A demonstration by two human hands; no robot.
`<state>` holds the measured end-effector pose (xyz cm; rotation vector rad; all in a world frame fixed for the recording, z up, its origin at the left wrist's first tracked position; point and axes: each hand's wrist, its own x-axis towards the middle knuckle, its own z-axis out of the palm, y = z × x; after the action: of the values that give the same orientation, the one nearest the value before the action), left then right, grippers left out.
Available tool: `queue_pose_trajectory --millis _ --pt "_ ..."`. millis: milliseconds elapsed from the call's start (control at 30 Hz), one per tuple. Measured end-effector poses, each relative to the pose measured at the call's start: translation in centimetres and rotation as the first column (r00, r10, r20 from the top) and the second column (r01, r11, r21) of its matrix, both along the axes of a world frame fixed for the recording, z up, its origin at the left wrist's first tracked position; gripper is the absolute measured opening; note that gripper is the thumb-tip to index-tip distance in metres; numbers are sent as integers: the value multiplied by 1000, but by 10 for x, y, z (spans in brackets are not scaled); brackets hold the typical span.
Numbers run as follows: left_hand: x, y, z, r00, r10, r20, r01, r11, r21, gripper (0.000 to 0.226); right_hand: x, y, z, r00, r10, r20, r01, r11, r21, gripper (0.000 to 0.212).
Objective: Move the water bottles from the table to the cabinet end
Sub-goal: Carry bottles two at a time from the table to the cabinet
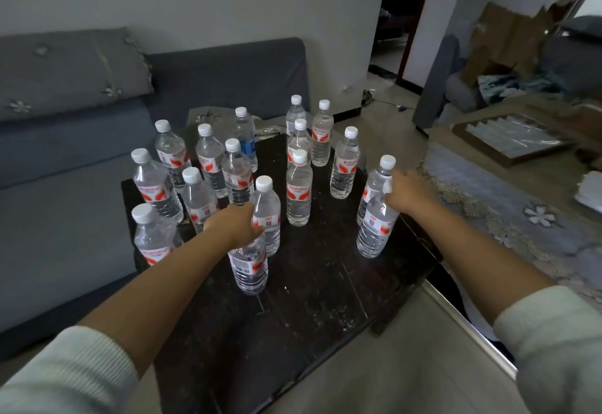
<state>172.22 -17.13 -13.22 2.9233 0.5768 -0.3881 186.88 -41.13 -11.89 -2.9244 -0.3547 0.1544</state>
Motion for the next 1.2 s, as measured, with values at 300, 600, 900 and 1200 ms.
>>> queue_pose_trajectory --millis 300,600,900,1200 --pt "19 14 -3 986 -131 -100 131 991 -13 45 32 19 -31 990 -124 -62 130 986 100 33" --pt "9 21 1 972 -209 -108 205 977 -51 35 38 17 -25 873 478 -97 -476 878 50 20" --pt "13 1 -4 998 -1 -56 1 1000 5 47 35 36 -34 967 255 -5 -255 963 -86 37" --pt "12 -36 -1 999 -42 20 43 999 -32 42 24 19 -40 962 272 13 -273 960 59 34"
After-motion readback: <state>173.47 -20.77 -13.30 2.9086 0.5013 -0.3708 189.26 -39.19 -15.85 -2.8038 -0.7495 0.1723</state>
